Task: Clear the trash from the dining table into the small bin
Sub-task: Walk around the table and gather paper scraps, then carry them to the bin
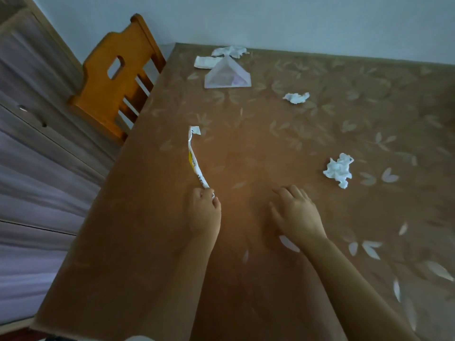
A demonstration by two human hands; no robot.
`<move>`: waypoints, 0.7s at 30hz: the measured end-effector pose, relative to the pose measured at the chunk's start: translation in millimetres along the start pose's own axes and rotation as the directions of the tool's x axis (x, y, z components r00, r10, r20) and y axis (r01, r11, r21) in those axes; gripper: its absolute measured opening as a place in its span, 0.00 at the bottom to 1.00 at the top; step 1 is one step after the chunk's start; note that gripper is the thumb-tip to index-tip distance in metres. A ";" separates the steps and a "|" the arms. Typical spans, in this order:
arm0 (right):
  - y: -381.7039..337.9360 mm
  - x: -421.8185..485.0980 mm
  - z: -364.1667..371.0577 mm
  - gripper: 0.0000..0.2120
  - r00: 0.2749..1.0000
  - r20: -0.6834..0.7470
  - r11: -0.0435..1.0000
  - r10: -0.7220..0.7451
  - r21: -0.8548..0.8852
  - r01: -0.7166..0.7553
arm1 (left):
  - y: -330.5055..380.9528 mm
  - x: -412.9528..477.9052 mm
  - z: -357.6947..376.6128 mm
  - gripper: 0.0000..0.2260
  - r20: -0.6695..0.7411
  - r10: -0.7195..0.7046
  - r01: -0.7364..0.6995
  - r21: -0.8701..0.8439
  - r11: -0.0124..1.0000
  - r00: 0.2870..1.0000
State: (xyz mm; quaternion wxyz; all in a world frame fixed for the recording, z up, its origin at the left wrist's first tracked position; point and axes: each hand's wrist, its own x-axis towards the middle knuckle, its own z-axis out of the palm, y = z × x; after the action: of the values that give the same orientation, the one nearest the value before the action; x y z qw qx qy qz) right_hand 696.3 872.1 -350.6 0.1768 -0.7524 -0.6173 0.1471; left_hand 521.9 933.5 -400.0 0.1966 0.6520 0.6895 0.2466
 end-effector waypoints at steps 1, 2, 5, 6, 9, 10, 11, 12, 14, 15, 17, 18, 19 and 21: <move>3.0 0.4 0.1 0.16 1.000 -0.002 1.000 0.007 0.002 -0.007 | 2.6 -0.4 0.1 0.07 -0.008 0.010 -0.011 -0.031 0.999 1.000; 6.1 0.4 -0.2 0.16 1.000 -0.005 1.000 0.013 0.004 -0.013 | 6.9 -1.6 0.4 0.06 -0.019 0.038 -0.039 -0.061 0.997 0.999; 18.3 -0.7 -4.4 0.16 0.999 -0.023 0.999 0.038 -0.002 -0.038 | 25.9 -7.3 1.6 0.05 -0.052 0.179 -0.184 -0.128 0.975 0.983; 23.3 -0.8 -6.8 0.16 0.998 -0.032 0.999 0.050 0.000 -0.050 | 34.1 -9.1 1.8 0.06 -0.062 0.219 -0.226 -0.153 0.962 0.974; 42.3 0.5 -16.2 0.16 0.994 -0.077 0.997 0.079 -0.009 -0.080 | 59.8 -13.2 3.8 0.06 -0.067 0.321 -0.327 -0.204 0.923 0.945; 50.1 1.7 -19.7 0.16 0.992 -0.097 0.996 0.086 -0.013 -0.088 | 67.9 -14.6 5.2 0.07 -0.059 0.358 -0.363 -0.207 0.909 0.932; 58.6 3.3 -23.1 0.16 0.989 -0.116 0.995 0.094 -0.015 -0.096 | 74.7 -16.3 6.8 0.07 -0.047 0.397 -0.398 -0.208 0.894 0.917; 67.2 5.1 -26.3 0.16 0.986 -0.131 0.994 0.102 -0.021 -0.105 | 80.9 -18.1 9.0 0.07 -0.030 0.435 -0.431 -0.207 0.878 0.900; 84.4 11.7 -31.4 0.17 0.980 -0.154 0.990 0.126 -0.040 -0.134 | 89.9 -21.2 14.1 0.07 -0.004 0.497 -0.488 -0.190 0.852 0.868; 93.5 15.9 -33.4 0.17 0.976 -0.163 0.986 0.147 -0.047 -0.157 | 93.5 -22.3 17.6 0.07 0.004 0.515 -0.506 -0.180 0.843 0.857; 106.0 25.9 -35.6 0.17 0.969 -0.170 0.980 0.181 -0.051 -0.192 | 96.4 -23.6 20.6 0.07 0.014 0.528 -0.519 -0.170 0.838 0.849; 112.6 31.2 -36.7 0.18 0.967 -0.166 0.978 0.191 -0.055 -0.203 | 97.8 -24.2 23.0 0.08 0.017 0.527 -0.516 -0.173 0.839 0.850; 118.2 36.4 -37.1 0.18 0.967 -0.163 0.976 0.198 -0.058 -0.209 | 98.7 -24.7 25.0 0.08 0.021 0.522 -0.510 -0.178 0.841 0.853; 127.0 44.7 -35.7 0.19 0.967 -0.157 0.976 0.202 -0.055 -0.212 | 98.9 -26.3 27.5 0.08 0.039 0.512 -0.498 -0.179 0.848 0.858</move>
State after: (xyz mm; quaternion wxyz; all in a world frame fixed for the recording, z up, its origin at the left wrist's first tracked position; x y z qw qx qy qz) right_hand 832.0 890.7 -375.6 0.1795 -0.8275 -0.5251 0.0857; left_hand 619.4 912.4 -364.4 0.2066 0.8019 0.4623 0.3171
